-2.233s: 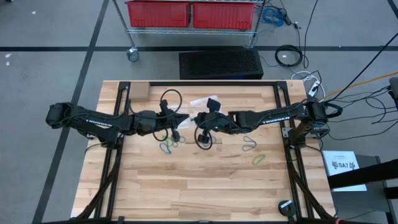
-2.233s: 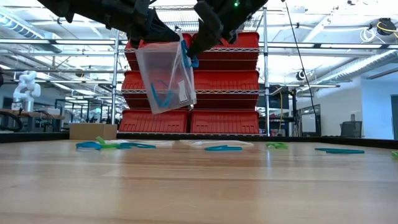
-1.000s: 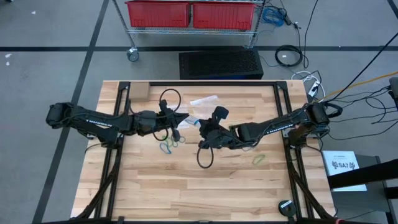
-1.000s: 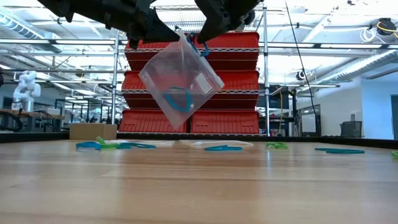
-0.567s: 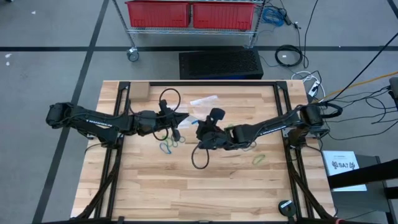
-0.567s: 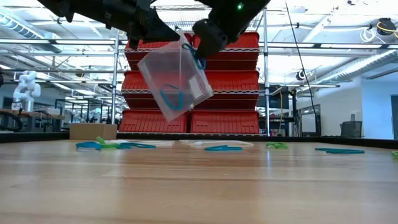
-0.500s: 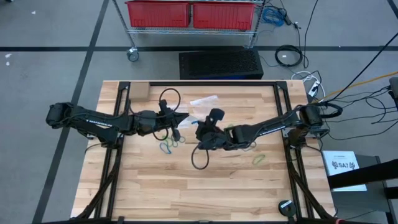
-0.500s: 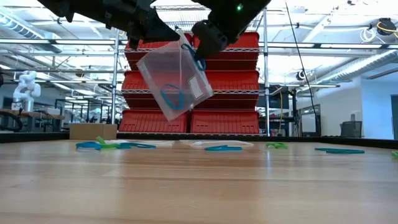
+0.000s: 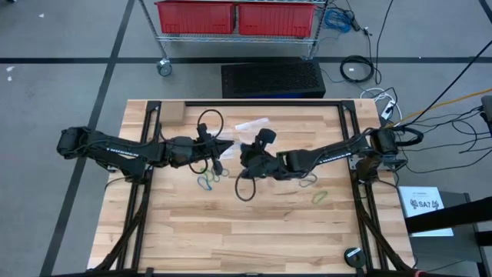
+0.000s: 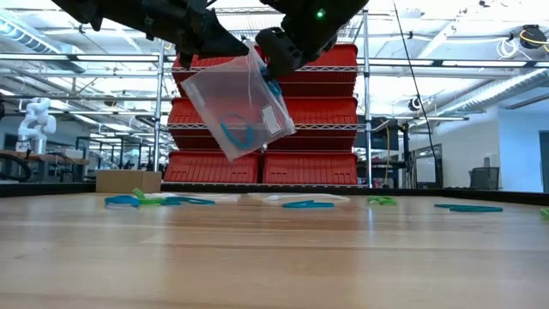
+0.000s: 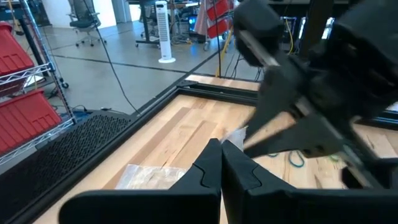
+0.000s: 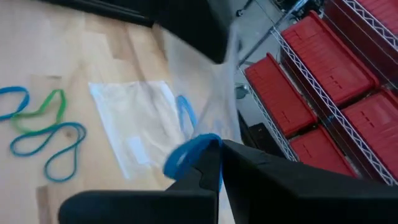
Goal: Sort rubber bands
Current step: Put the blue rubber band into the transparent zip bag
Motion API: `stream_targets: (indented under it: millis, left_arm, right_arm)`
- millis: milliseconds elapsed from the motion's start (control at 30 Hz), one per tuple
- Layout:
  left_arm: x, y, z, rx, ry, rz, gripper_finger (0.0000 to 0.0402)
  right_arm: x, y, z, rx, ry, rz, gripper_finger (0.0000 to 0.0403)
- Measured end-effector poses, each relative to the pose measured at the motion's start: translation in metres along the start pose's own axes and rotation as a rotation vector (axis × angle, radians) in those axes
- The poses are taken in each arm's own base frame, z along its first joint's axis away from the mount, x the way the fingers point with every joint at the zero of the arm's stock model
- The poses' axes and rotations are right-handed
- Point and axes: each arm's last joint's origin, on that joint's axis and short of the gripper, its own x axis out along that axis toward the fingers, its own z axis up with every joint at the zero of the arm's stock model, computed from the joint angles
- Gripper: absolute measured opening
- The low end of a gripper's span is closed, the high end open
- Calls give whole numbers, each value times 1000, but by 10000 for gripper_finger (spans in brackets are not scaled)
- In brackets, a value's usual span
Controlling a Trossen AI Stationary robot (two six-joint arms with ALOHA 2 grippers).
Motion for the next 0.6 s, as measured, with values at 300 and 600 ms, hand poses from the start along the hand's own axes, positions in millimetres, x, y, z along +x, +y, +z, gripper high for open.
stream_targets:
  millis: [300,600]
  left_arm:
    - [0,-1,0,3,2,-39,0]
    - [0,-2,-2,11,17,-60,0]
  right_arm:
    - [15,-10,3,79,-37,166,34]
    - [1,-14,10,95,-62,190,129]
